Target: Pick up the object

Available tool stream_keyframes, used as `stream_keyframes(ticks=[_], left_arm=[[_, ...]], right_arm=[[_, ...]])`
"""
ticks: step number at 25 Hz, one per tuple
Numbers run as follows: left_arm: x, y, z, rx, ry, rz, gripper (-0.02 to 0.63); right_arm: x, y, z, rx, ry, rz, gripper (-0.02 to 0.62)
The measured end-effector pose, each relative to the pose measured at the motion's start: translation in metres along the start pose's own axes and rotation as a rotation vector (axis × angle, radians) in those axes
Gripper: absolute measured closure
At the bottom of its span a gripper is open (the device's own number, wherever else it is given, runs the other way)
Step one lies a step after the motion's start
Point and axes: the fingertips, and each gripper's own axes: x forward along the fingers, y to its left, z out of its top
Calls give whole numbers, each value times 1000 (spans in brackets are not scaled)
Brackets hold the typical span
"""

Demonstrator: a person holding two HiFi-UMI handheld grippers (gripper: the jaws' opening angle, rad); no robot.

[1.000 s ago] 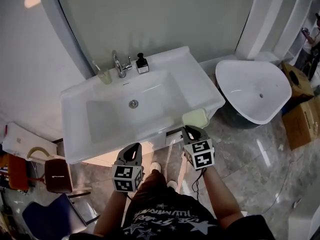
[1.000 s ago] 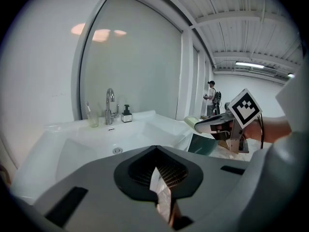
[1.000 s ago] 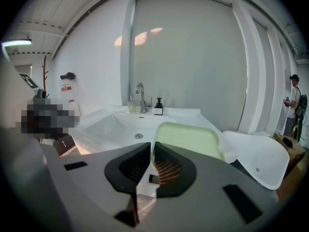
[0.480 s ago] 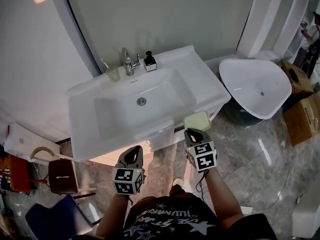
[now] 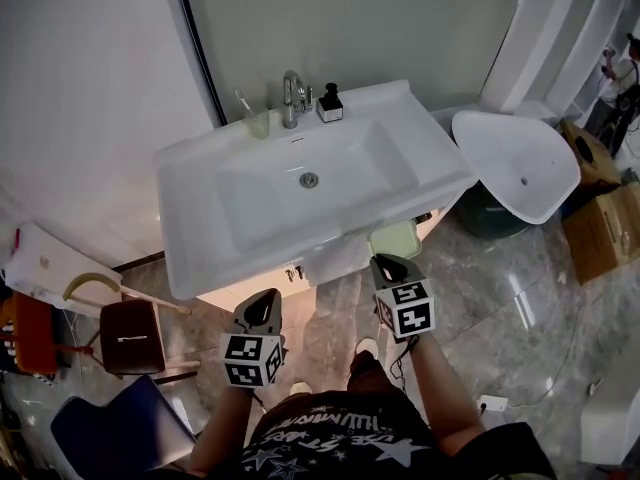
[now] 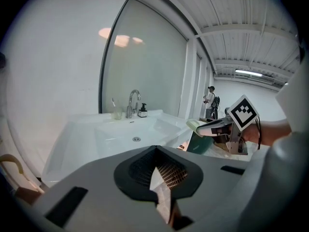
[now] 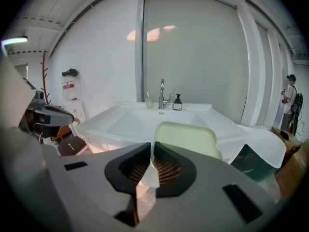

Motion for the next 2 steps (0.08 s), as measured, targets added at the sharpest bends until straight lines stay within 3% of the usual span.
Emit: stream_keyframes(ticks=[2], left_arm=[[-17,12,-5,1,-8,-3,591]], right_arm=[[-4,23,-3,4,-3,3,558]])
